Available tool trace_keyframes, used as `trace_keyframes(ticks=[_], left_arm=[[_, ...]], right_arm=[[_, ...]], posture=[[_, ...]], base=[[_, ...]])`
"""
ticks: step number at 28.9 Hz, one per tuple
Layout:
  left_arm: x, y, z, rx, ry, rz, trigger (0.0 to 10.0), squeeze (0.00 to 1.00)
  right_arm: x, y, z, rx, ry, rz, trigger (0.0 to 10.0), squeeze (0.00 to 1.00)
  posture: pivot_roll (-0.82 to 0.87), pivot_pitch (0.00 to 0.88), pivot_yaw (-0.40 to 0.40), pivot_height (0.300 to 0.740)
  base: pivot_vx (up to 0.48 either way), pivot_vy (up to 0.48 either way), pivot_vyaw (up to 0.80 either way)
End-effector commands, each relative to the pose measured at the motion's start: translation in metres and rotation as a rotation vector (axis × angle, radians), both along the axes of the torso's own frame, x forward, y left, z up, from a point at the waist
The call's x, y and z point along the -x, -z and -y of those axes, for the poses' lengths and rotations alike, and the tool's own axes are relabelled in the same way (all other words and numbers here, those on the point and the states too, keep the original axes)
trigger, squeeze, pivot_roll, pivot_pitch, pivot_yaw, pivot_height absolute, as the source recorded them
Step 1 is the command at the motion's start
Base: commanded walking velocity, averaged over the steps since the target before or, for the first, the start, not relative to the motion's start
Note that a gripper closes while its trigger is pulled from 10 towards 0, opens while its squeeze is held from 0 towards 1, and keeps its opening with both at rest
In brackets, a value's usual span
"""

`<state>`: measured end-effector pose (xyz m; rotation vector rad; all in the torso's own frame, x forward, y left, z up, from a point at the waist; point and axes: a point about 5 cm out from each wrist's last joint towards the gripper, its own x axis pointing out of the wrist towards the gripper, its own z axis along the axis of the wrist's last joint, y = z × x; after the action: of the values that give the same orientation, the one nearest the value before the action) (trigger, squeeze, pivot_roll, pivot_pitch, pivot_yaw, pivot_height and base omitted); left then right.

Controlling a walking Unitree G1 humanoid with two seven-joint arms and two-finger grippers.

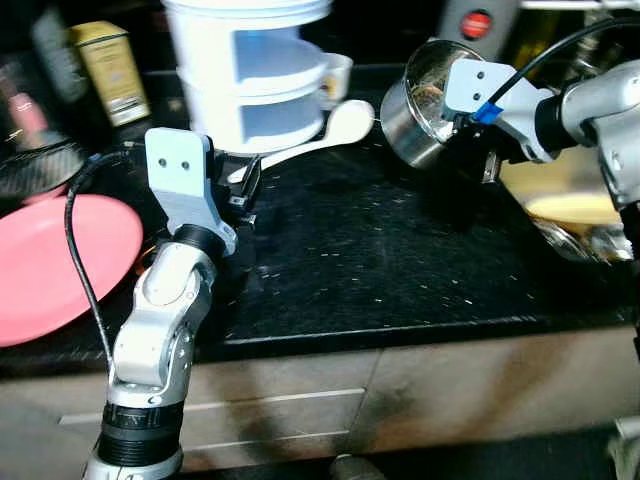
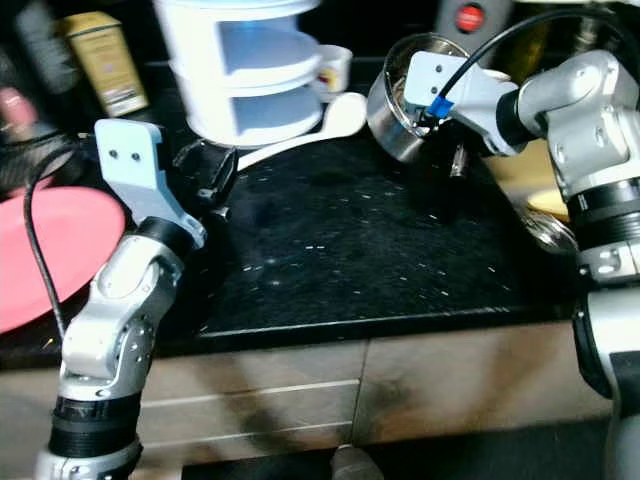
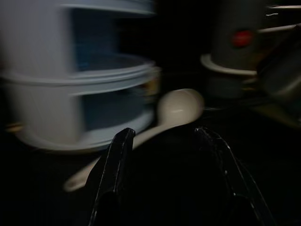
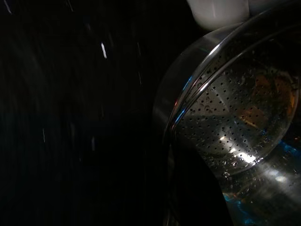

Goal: Kitchen organization

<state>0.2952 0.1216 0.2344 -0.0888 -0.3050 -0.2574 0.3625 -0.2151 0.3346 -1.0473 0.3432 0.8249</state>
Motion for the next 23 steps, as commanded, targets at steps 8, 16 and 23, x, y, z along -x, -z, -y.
trace_keyframes(ticks=[8, 16, 23], left_arm=[[0.001, 0.002, -0.002, 0.004, -0.006, -0.001, 10.0, 0.0], [0.0, 0.001, -0.006, 0.01, -0.044, -0.001, 10.0, 0.0], [0.0, 0.001, -0.012, 0.026, -0.065, -0.004, 10.0, 0.0]], right_arm=[[0.001, 0.0, -0.008, 0.016, -0.037, -0.002, 0.0, 0.0], [0.001, 0.007, -0.02, 0.001, -0.087, -0.004, 10.0, 0.0], [0.001, 0.017, -0.032, -0.007, -0.12, -0.018, 10.0, 0.0]], posture=[[-0.11, 0.0, -0.03, 0.732], [-0.11, 0.0, -0.03, 0.732], [-0.11, 0.0, -0.03, 0.732]], base=[[0.0, 0.0, -0.8], [0.0, 0.0, -0.26], [0.0, -0.336, 0.0]])
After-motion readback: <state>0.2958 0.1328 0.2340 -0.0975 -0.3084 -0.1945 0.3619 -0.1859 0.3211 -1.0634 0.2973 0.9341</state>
